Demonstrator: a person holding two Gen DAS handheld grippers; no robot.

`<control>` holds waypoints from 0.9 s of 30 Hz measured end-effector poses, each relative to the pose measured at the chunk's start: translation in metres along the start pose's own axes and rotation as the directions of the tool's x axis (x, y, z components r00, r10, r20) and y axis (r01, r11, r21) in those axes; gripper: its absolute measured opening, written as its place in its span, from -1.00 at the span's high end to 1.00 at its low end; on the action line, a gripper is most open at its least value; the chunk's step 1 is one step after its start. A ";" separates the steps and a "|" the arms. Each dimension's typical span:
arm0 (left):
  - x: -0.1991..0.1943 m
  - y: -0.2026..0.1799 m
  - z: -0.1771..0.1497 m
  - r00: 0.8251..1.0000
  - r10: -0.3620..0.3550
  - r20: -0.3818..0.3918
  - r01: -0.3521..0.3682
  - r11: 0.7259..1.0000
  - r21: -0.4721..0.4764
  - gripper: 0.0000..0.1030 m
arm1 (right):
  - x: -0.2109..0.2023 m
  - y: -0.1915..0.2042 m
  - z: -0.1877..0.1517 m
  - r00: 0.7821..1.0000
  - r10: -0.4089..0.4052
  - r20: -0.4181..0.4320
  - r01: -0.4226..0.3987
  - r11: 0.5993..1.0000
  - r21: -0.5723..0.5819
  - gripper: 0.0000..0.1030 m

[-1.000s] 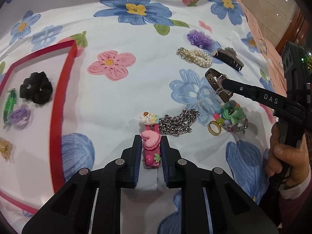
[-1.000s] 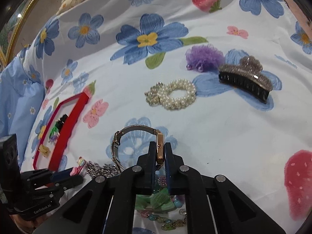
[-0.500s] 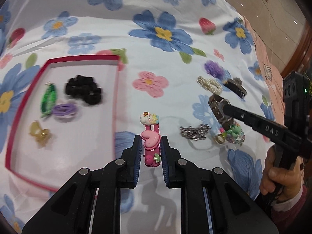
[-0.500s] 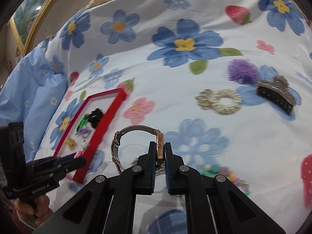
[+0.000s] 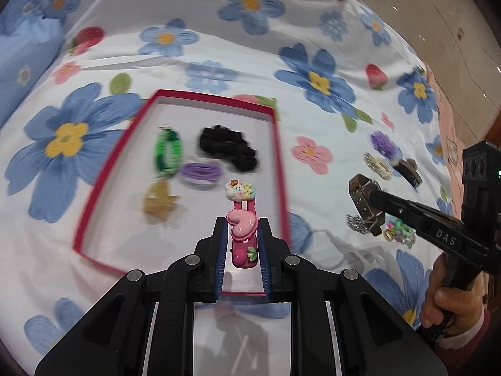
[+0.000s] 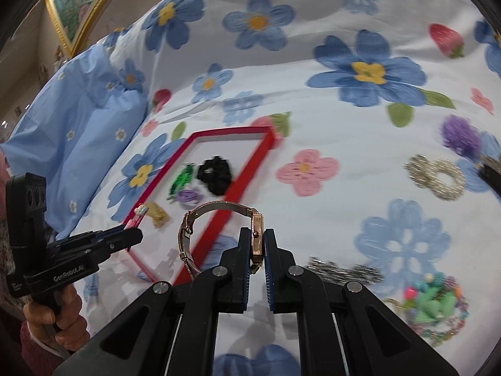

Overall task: Organize jewelry
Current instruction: 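Carry the flamingo clip with the left tool while the right tool carries the watch into the tray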

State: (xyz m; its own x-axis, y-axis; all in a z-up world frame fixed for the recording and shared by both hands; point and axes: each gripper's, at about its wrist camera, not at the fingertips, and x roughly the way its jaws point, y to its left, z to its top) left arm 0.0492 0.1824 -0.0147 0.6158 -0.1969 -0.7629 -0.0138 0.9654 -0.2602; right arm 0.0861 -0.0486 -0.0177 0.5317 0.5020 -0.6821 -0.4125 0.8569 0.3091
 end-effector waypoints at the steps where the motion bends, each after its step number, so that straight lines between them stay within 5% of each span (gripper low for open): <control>1: -0.002 0.007 0.000 1.000 0.012 0.003 -0.011 1.000 -0.011 0.67 | 0.002 0.005 0.000 1.000 0.006 -0.004 -0.006 1.000 -0.009 0.85; 12: -0.003 0.067 0.003 0.996 0.085 -0.008 -0.086 0.990 -0.108 0.67 | 0.050 0.068 0.012 0.996 0.064 -0.063 -0.071 0.991 -0.117 0.85; 27: 0.044 0.089 0.013 0.984 0.152 -0.098 -0.163 0.979 -0.124 0.67 | 0.122 0.098 0.016 0.989 -0.058 -0.139 0.024 0.973 -0.231 0.85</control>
State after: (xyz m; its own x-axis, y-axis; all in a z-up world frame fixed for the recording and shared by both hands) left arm 0.0855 0.2615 -0.0637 0.5267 -0.0637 -0.8477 -0.2120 0.9558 -0.2036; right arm 0.1223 0.0982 -0.0598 0.4469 0.4305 -0.7842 -0.5592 0.8187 0.1307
